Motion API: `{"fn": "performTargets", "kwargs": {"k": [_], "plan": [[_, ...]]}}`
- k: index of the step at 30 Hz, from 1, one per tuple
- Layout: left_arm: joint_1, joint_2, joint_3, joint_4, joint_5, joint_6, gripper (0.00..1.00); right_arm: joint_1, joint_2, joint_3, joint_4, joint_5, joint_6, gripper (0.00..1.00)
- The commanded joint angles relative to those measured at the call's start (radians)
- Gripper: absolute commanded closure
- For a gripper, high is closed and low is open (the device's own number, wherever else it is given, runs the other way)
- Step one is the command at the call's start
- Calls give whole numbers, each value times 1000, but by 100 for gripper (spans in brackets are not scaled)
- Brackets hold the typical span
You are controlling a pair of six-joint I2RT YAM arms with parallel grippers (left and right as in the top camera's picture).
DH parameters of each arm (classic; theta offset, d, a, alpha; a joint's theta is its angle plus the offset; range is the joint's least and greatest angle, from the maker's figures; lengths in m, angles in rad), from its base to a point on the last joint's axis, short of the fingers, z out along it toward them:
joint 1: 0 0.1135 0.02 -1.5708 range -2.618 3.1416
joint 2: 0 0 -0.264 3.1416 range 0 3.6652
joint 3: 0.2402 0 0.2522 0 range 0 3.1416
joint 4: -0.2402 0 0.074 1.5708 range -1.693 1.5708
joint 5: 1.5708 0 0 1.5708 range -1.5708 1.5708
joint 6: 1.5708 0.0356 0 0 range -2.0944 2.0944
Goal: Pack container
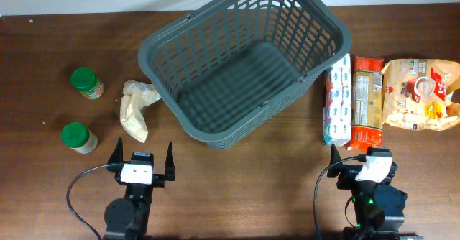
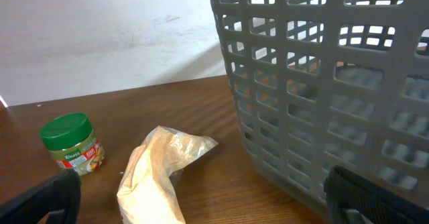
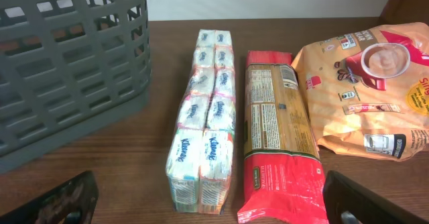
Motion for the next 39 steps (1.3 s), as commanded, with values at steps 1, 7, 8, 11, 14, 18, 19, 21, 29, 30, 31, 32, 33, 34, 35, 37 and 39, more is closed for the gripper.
{"fn": "performTargets", "kwargs": {"k": [1, 7, 8, 11, 14, 18, 19, 21, 29, 30, 31, 32, 33, 34, 35, 37, 39], "plan": [[-2, -4, -5, 0, -4, -9, 1, -4, -8, -8, 0, 8, 1, 1], [-2, -4, -5, 0, -4, -9, 1, -4, -8, -8, 0, 8, 1, 1], [-2, -4, -5, 0, -4, -9, 1, -4, -8, -8, 0, 8, 1, 1], [-2, -4, -5, 0, -5, -9, 1, -4, -8, -8, 0, 8, 1, 1], [-2, -4, -5, 3, 16, -9, 1, -4, -8, -8, 19, 5, 1, 1], [-2, -4, -5, 4, 76, -9, 1, -4, -7, -8, -1, -13, 29, 1], [-2, -3, -5, -8, 76, -18, 1, -4, -7, -8, -1, -34, 45, 1], [-2, 2, -5, -5, 77, -69, 1, -4, -7, -7, -2, -126, 69, 1], [-2, 51, 371, -212, 33, -100, 1, -4, 72, 288, -200, -227, 22, 1], [-2, 89, 460, -288, 13, -100, 1, -4, 128, 380, -268, -185, 10, 1], [-2, 122, 526, -348, 2, -100, 1, -4, 177, 447, -316, -150, 5, 1], [-2, 193, 650, -464, -16, -99, 1, -4, 282, 583, -399, -104, -3, 1], [-2, 234, 714, -524, -21, -100, 1, -4, 348, 663, -444, -88, -3, 1], [-2, 282, 783, -584, -32, -100, 1, -4, 405, 731, -478, -79, -3, 1], [-2, 337, 858, -641, -45, -99, 1, -4, 512, 855, -534, -77, -4, 1], [-2, 484, 1040, -748, -22, -100, 1, -3, 729, 1113, -653, -77, -3, 1], [-2, 581, 1157, -822, 8, -99, 1, -3, 860, 1278, -723, -81, -2, 1]]}}
